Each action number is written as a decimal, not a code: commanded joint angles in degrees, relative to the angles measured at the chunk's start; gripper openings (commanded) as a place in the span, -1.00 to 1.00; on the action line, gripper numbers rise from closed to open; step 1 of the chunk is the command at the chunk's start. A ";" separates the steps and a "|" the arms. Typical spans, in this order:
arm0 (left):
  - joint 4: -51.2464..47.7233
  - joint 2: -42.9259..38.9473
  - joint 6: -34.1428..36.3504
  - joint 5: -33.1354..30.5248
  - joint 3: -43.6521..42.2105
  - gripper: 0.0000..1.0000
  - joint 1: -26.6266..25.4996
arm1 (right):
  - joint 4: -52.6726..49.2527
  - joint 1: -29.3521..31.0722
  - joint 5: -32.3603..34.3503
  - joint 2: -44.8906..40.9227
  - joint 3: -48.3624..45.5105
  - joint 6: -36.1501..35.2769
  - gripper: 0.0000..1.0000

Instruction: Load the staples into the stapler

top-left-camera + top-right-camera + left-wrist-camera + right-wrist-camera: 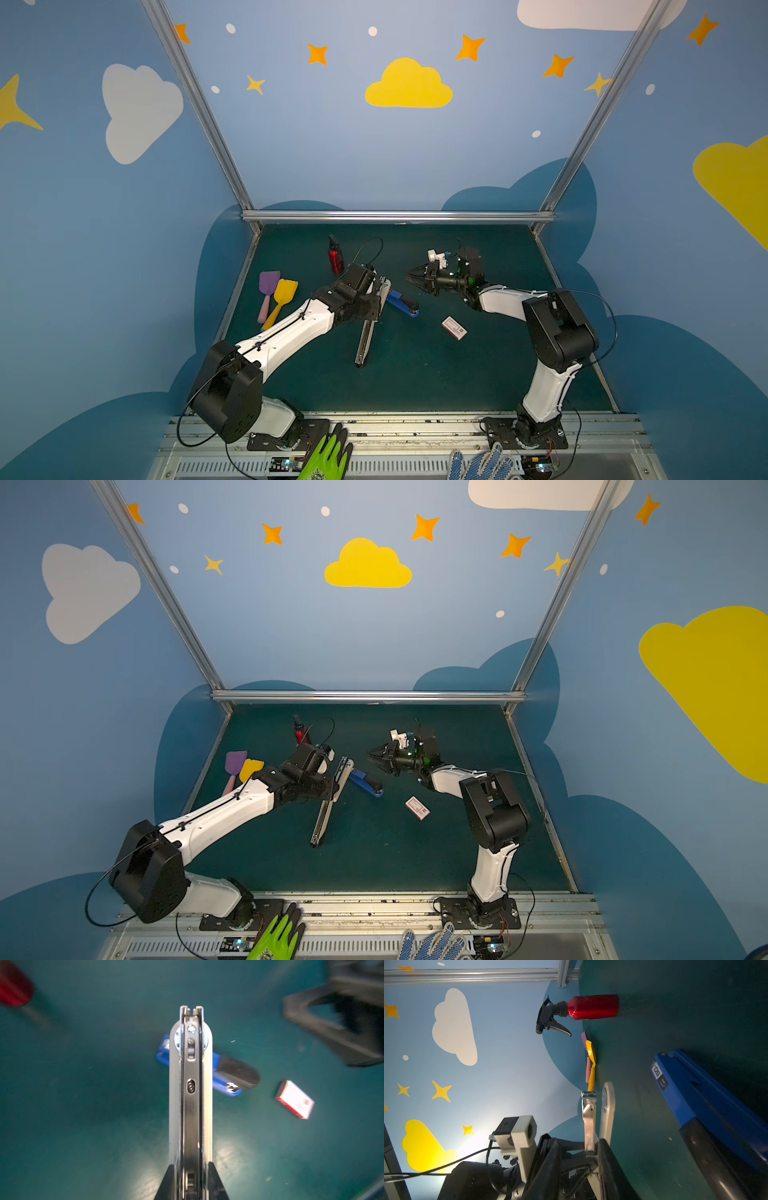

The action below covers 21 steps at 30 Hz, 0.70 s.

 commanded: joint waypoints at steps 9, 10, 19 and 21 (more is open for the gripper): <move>-1.13 8.11 -1.01 -7.44 3.65 -0.93 4.47 | -13.05 0.01 0.71 -4.65 -0.05 -10.77 -0.40; -1.08 9.26 -0.70 -7.57 4.15 -0.92 4.40 | -14.25 -0.01 0.85 -4.83 -0.10 -11.51 -0.39; -2.39 15.90 1.13 -8.81 7.68 -0.93 4.39 | -19.34 0.41 1.60 -5.77 -1.02 -15.61 -0.39; -2.82 17.12 1.38 -9.11 8.39 -0.92 4.43 | -20.04 0.49 1.70 -5.49 -0.95 -16.11 -0.39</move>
